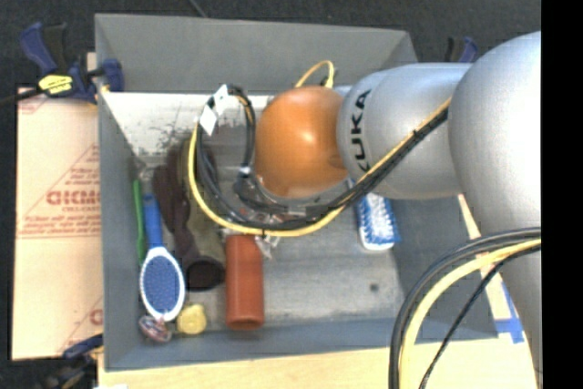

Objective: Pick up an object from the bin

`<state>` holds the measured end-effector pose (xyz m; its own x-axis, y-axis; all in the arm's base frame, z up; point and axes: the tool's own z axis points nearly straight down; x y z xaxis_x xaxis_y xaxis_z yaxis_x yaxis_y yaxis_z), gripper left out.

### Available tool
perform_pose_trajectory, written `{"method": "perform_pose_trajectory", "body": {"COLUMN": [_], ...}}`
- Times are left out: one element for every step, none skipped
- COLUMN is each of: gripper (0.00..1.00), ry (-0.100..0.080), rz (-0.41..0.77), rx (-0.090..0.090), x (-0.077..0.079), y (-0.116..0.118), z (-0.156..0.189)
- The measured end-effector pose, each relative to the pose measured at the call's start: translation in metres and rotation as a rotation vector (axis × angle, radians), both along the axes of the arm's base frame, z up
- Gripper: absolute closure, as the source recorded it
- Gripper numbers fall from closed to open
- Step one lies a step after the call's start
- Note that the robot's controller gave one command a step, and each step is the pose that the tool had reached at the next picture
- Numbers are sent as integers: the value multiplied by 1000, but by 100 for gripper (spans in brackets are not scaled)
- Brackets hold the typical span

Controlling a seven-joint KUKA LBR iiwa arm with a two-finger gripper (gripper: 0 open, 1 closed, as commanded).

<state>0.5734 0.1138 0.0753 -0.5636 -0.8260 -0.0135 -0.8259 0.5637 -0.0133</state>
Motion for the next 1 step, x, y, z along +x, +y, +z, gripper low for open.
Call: {"method": "perform_pose_trajectory", "body": {"gripper": [100], "ry": [10], "rz": [-2], "rx": [-2], "x": [-3], "y": [-1], "z": [30]}}
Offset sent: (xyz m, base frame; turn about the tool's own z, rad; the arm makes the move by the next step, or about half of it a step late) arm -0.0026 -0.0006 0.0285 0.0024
